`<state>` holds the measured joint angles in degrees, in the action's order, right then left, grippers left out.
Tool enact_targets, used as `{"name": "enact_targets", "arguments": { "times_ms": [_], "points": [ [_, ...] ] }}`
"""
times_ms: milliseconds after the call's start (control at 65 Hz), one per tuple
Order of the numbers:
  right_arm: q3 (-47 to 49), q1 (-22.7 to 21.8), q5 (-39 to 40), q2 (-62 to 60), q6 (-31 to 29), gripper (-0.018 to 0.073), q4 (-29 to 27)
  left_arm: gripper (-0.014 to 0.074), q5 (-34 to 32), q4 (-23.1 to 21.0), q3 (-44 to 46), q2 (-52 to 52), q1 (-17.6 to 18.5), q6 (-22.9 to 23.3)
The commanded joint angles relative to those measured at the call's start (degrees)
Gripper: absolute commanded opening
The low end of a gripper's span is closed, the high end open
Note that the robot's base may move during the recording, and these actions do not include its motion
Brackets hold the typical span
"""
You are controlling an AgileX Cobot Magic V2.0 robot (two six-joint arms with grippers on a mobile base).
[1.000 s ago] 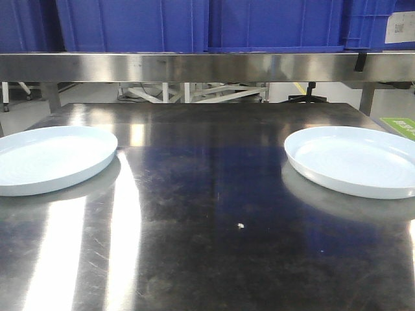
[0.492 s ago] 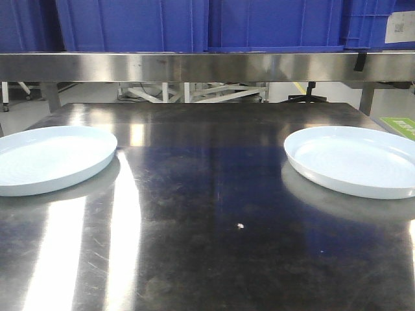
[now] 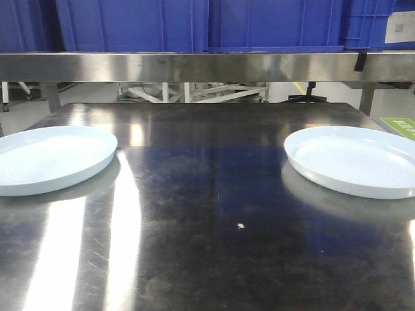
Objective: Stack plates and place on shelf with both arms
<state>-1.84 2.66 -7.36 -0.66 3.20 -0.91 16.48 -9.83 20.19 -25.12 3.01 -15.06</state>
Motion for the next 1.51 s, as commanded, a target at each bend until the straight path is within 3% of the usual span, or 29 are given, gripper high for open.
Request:
{"name": "enact_targets", "arguments": {
  "times_ms": [0,415,615,815,954,1154,1292,1492],
  "points": [
    [0.1,-0.3,5.0,-1.0,-0.2,0.0056,0.6,0.0082,-3.5,-0.7,5.0,-7.4,0.1,0.3],
    [0.1,-0.3,5.0,-1.0,-0.2,0.0056,0.6,0.0082,0.0,-0.9,21.7,-39.6,0.1,0.3],
    [0.1,-0.3,5.0,-1.0,-0.2,0.0056,0.6,0.0082,9.6,-0.9,31.2,-50.9,-0.7,0.3],
    [0.1,-0.3,5.0,-1.0,-0.2,0.0056,0.6,0.0089,20.6,-0.9,40.4,-59.8,-5.0,0.4],
    [0.1,-0.3,5.0,-1.0,-0.2,0.0056,0.6,0.0191,25.1,-1.0,45.8,-64.9,-7.0,1.9],
    [0.1,-0.3,5.0,-1.0,-0.2,0.0056,0.6,0.0383,34.0,-1.0,55.3,-73.0,-7.1,3.2],
    [0.1,-0.3,5.0,-1.0,-0.2,0.0056,0.6,0.0392,38.0,-1.1,60.1,-77.7,-6.2,3.3],
    [0.1,-0.3,5.0,-1.0,-0.2,0.0056,0.6,0.0391,37.9,-1.3,61.7,-80.3,-5.5,3.3]
  ]
}}
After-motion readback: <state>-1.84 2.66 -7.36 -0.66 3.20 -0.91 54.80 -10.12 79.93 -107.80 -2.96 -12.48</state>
